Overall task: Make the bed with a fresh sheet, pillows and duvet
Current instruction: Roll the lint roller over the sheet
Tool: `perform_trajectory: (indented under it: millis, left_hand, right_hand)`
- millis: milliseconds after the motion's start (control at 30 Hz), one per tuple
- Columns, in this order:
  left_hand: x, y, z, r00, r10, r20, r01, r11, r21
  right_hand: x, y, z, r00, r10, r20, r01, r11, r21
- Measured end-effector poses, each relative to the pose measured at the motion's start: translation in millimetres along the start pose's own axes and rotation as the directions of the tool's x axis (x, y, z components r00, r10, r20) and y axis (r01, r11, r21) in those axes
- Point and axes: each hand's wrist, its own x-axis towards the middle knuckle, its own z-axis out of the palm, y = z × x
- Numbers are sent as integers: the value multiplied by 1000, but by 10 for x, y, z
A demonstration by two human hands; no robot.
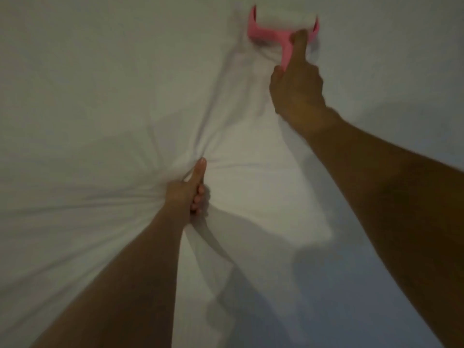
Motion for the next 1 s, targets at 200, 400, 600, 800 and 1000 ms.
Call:
perform_trajectory:
  millis: [200, 400, 600, 800, 1000]
  left_hand:
    - [-281, -101, -107, 980, 181, 82, -178, 983, -39]
    - [-907, -746, 63, 832, 513, -212, -477, 856, 199]
    - [-1436, -1800, 331, 913, 392, -109, -365, 908, 205]
    - [-1587, -2258, 430, 968, 248, 39, -249, 934, 257]
    - [-1418, -1949, 675, 958, 278, 76, -288, 918, 273]
  right_hand:
    - [-1781, 634, 185, 993, 36, 110, -31, 998, -48]
    - [-3487, 1451, 411, 980, 42, 196, -59, 995, 85]
    - [-4820, 2183, 397, 970, -19, 241, 17, 1000, 13]
    - [-5641, 2836, 249, 974, 63, 220, -72, 997, 30]
    - [-5272, 2941, 298, 978, 169, 123, -171, 985, 5]
